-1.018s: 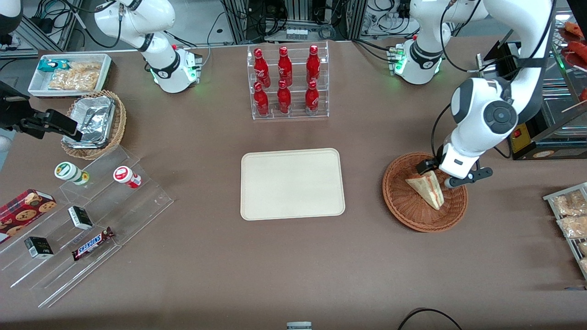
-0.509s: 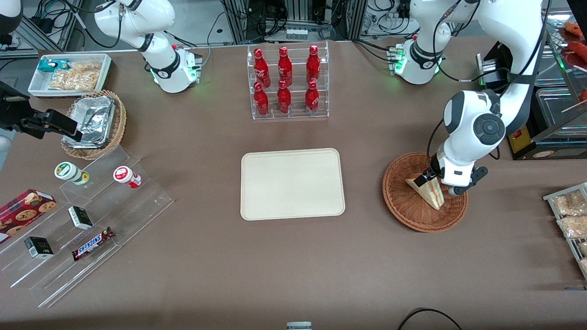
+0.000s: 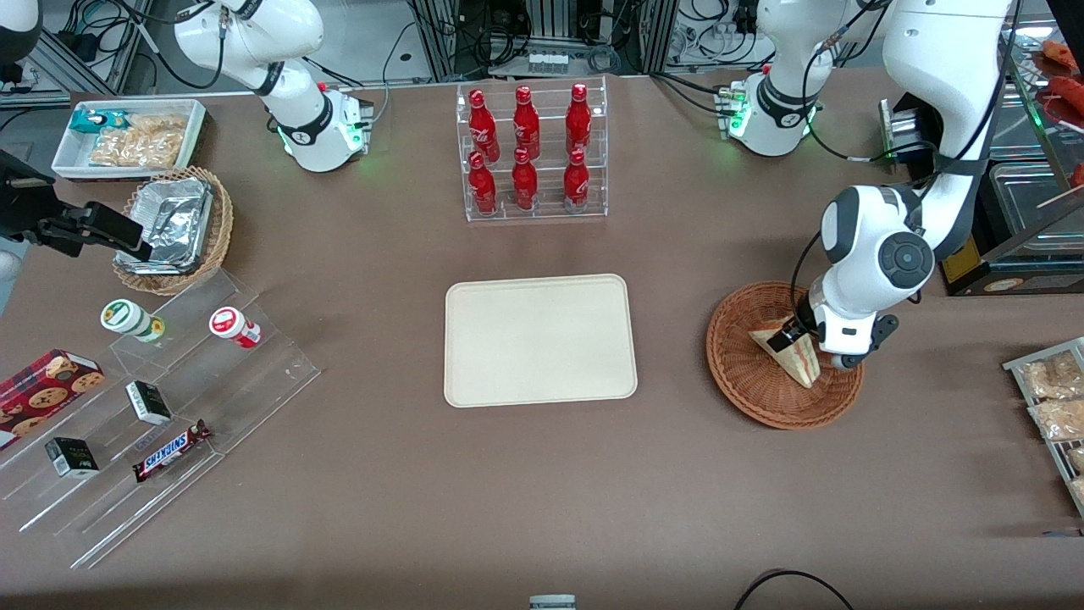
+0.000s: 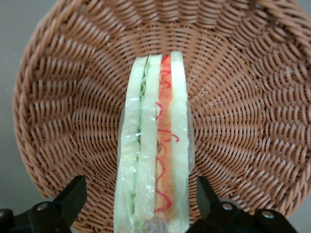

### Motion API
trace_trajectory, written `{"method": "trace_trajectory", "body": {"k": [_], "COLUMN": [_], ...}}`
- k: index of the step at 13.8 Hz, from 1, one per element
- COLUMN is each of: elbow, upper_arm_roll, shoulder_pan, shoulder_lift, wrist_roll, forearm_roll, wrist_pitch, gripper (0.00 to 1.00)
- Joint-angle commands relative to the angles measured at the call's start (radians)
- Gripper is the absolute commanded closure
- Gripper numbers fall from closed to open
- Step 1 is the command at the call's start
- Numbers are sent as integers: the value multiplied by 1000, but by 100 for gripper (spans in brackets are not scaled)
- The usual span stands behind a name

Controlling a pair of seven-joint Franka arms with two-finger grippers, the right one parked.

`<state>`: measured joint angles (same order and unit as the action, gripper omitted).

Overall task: Place sandwich from basket to tray
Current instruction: 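Lower the left gripper and close it on the wrapped sandwich, then lift the sandwich and carry it over the beige tray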

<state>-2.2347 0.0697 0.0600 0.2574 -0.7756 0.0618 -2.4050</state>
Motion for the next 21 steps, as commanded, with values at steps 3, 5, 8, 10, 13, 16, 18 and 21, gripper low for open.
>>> {"method": "trace_trajectory", "body": {"k": [3,5,8,10,13,16,18,21], "elbow": [46,85,188,248,285,342,406,530], "upper_arm_roll": [4,4,4,12,18,19,21,21], "shoulder_pan": [-2,0,4,15,142,269,332,417], "shoulder_lift": [23,22,8,2,17,72,123,219], "wrist_roll": [-61,-59,74,169,196,179,133,69], "forearm_roll": [49,41,36,36,-6,-77,-73,-69], "wrist_pitch": [4,49,229,334,337,339,339,337], "gripper": [87,92,93,93,93,92,92,91]}}
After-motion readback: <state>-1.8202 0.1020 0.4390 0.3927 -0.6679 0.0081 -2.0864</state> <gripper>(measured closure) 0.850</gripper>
